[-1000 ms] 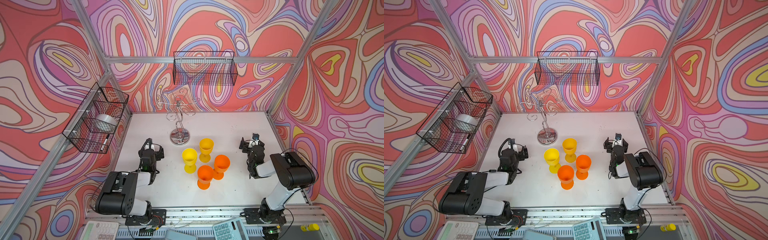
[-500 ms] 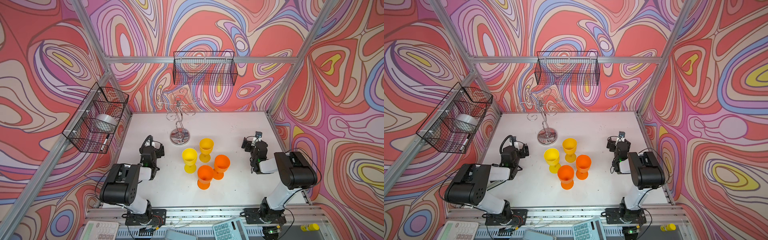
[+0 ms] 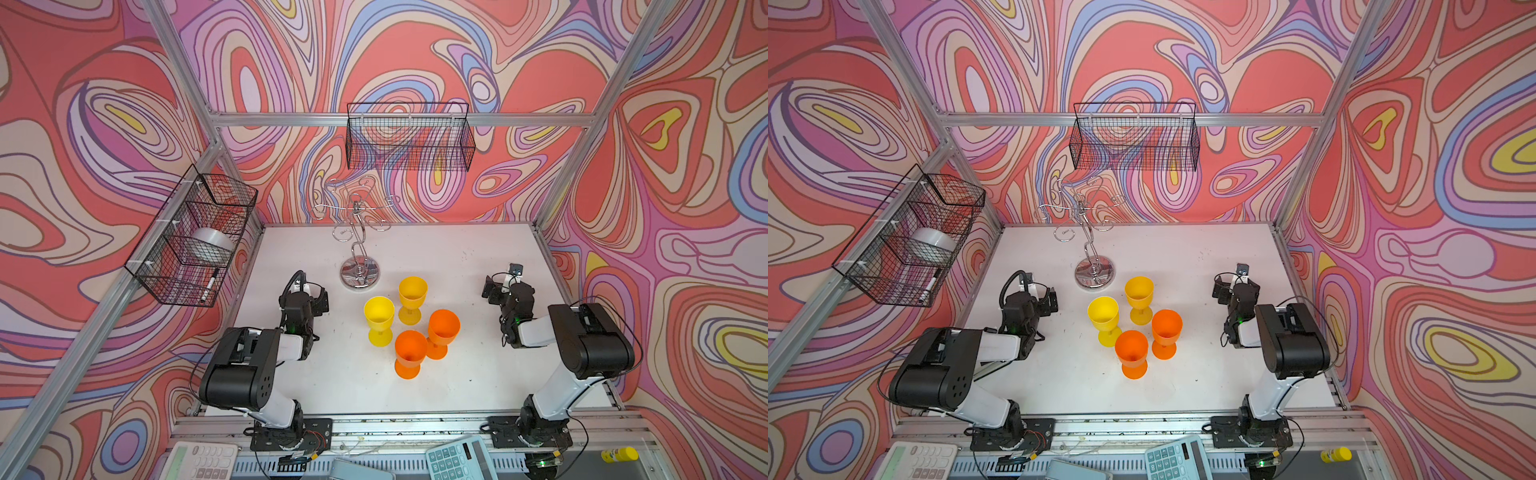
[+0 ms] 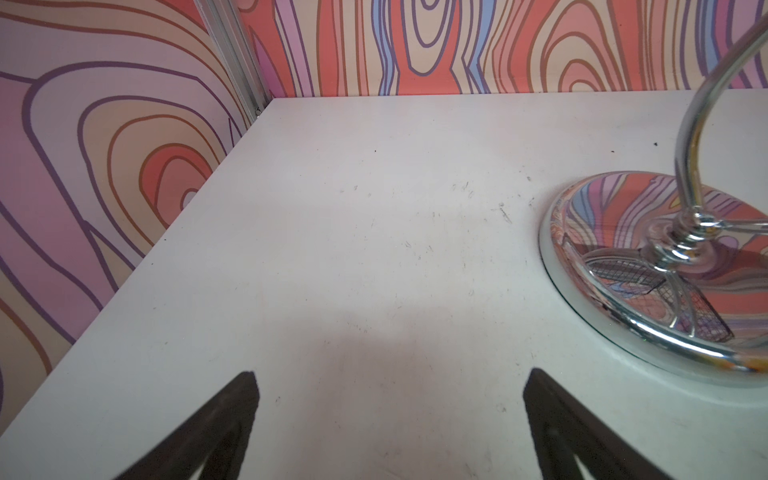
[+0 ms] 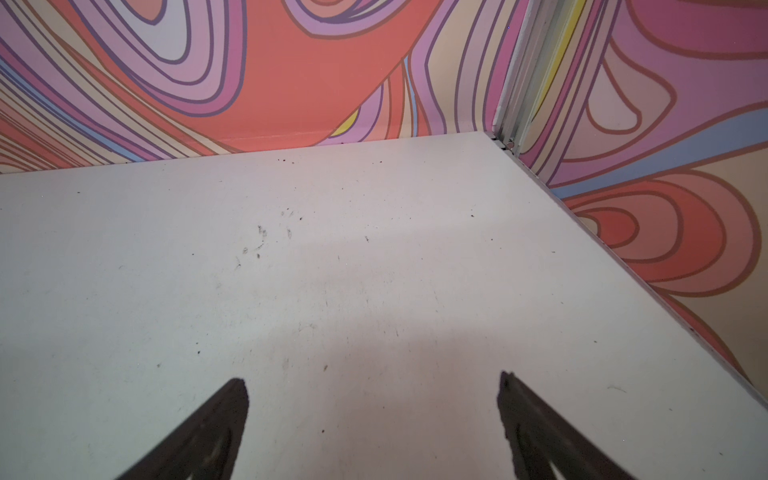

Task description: Take the wine glass off the wine glass rack

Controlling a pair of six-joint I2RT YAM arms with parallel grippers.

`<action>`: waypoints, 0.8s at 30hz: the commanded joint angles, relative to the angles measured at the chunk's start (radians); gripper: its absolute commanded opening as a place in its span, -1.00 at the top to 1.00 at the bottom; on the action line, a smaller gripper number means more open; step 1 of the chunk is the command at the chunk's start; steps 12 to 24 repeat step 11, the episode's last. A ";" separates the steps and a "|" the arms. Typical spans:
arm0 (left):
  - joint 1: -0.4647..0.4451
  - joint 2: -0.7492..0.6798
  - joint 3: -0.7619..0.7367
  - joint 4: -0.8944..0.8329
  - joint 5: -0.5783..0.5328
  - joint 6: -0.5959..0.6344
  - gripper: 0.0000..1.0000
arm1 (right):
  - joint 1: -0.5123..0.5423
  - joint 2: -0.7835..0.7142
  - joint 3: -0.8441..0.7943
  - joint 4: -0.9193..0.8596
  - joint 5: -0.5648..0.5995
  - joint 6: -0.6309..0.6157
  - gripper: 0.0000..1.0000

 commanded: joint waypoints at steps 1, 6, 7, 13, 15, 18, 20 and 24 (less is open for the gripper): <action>0.006 -0.005 0.000 0.026 0.010 0.007 -1.00 | 0.002 -0.010 0.014 -0.021 -0.013 0.010 -0.97; 0.006 -0.005 0.000 0.026 0.010 0.006 -1.00 | -0.004 -0.007 0.025 -0.041 -0.026 0.015 -0.97; 0.006 -0.006 0.000 0.026 0.010 0.007 -1.00 | -0.004 -0.010 0.020 -0.037 -0.027 0.016 -0.97; 0.006 -0.006 0.000 0.026 0.010 0.007 -1.00 | -0.004 -0.017 0.002 -0.004 -0.025 0.008 -0.97; 0.006 -0.006 0.000 0.026 0.010 0.007 -1.00 | -0.004 -0.017 0.002 -0.004 -0.025 0.008 -0.97; 0.006 -0.006 0.000 0.026 0.010 0.007 -1.00 | -0.004 -0.017 0.002 -0.004 -0.025 0.008 -0.97; 0.006 -0.006 0.000 0.026 0.010 0.007 -1.00 | -0.004 -0.017 0.002 -0.004 -0.025 0.008 -0.97; 0.006 -0.006 0.000 0.026 0.010 0.007 -1.00 | -0.004 -0.017 0.002 -0.004 -0.025 0.008 -0.97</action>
